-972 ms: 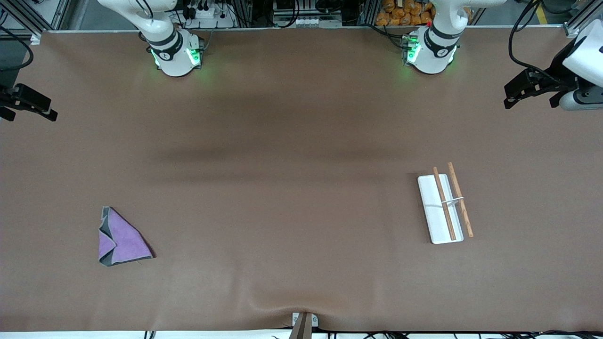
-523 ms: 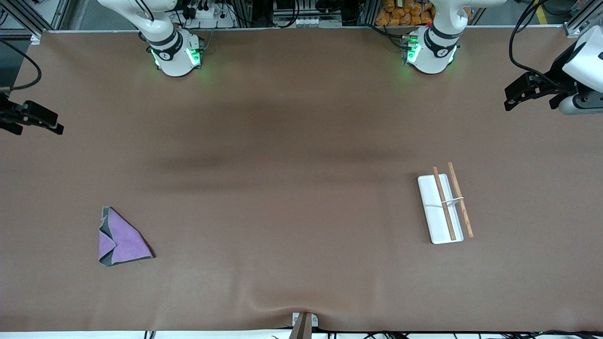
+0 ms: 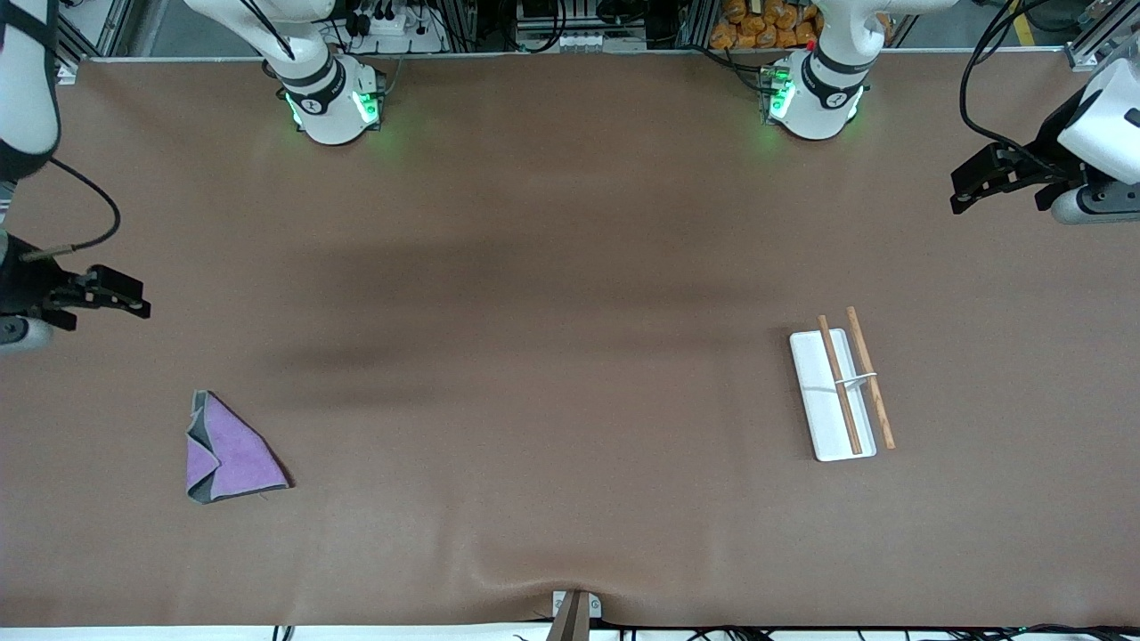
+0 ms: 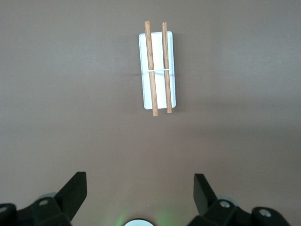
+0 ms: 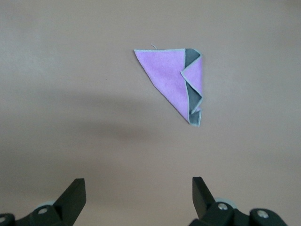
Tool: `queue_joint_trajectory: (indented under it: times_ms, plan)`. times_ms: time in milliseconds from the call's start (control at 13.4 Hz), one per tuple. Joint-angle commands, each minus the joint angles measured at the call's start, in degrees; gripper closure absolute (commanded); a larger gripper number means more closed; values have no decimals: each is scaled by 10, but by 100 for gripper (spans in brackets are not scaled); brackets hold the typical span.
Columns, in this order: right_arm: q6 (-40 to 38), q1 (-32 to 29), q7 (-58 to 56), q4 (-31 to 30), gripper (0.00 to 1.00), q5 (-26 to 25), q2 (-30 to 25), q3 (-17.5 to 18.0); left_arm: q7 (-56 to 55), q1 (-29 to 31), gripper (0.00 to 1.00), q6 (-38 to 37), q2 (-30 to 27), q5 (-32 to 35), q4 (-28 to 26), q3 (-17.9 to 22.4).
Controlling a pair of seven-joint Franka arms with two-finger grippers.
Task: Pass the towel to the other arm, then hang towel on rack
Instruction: 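Reach the right gripper down toward the purple towel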
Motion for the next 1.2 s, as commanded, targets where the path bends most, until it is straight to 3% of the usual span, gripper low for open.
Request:
queue_joint_trajectory:
  times_ms: [0,1121]
  plan:
    - [37,-19,-69,8,0,-9,40,7,17,7,0,5,6,0,5,2]
    - [283,-87,-350,0,0,-1,255,8,18,19,0,24,15,2,5,2]
